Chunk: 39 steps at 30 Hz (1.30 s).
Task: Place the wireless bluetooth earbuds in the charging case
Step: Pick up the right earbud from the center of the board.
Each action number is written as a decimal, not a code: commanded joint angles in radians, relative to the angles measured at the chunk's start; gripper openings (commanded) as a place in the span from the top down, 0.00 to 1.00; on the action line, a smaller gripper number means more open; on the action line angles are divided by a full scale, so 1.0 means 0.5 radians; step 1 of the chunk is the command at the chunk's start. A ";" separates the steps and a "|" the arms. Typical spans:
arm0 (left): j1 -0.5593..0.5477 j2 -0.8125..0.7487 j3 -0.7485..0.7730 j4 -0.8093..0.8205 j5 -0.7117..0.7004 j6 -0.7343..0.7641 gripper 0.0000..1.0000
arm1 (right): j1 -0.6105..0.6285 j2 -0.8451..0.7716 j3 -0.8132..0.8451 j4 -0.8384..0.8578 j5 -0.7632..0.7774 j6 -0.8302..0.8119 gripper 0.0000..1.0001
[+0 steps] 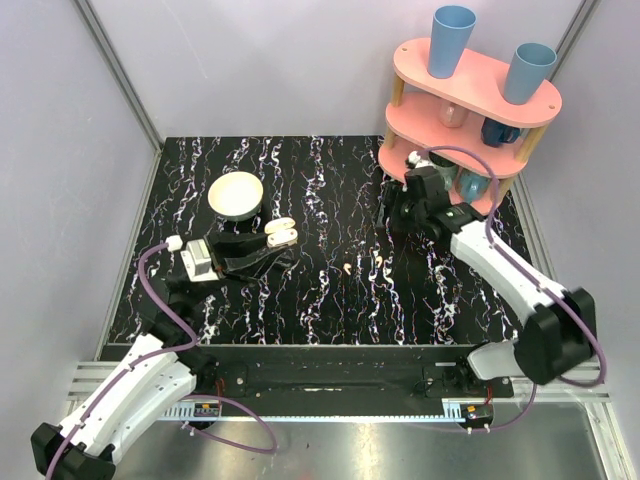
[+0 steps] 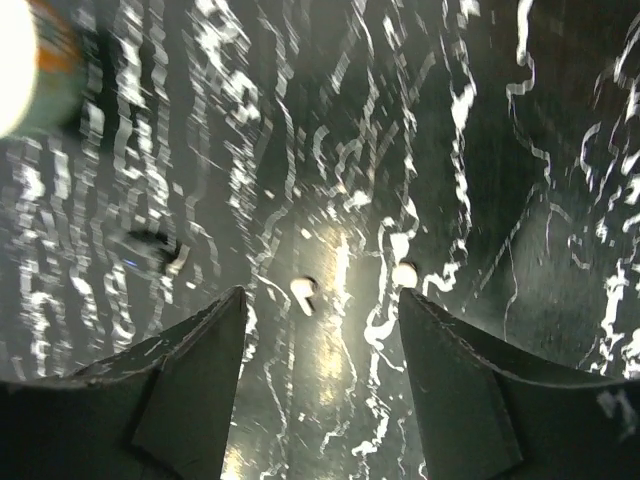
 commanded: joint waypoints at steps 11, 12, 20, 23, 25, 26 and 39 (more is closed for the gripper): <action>0.010 -0.054 0.016 -0.065 0.008 0.088 1.00 | 0.024 0.584 0.011 -0.210 0.070 0.286 0.45; 0.010 -0.063 0.013 -0.077 0.011 0.091 1.00 | 0.027 0.624 0.002 -0.204 0.073 0.283 0.48; 0.010 -0.079 0.004 -0.108 0.008 0.122 1.00 | 0.076 0.823 0.017 -0.158 0.134 0.255 0.51; 0.010 -0.079 0.007 -0.117 0.011 0.131 1.00 | 0.086 0.891 0.051 -0.164 0.174 0.243 0.50; 0.010 -0.082 0.007 -0.123 0.014 0.134 1.00 | 0.101 0.922 0.069 -0.173 0.226 0.246 0.50; 0.010 -0.085 0.007 -0.127 0.014 0.137 1.00 | 0.107 0.925 0.069 -0.173 0.247 0.243 0.50; 0.010 -0.082 -0.009 -0.123 0.008 0.138 1.00 | 0.126 1.023 0.106 -0.170 0.303 0.225 0.52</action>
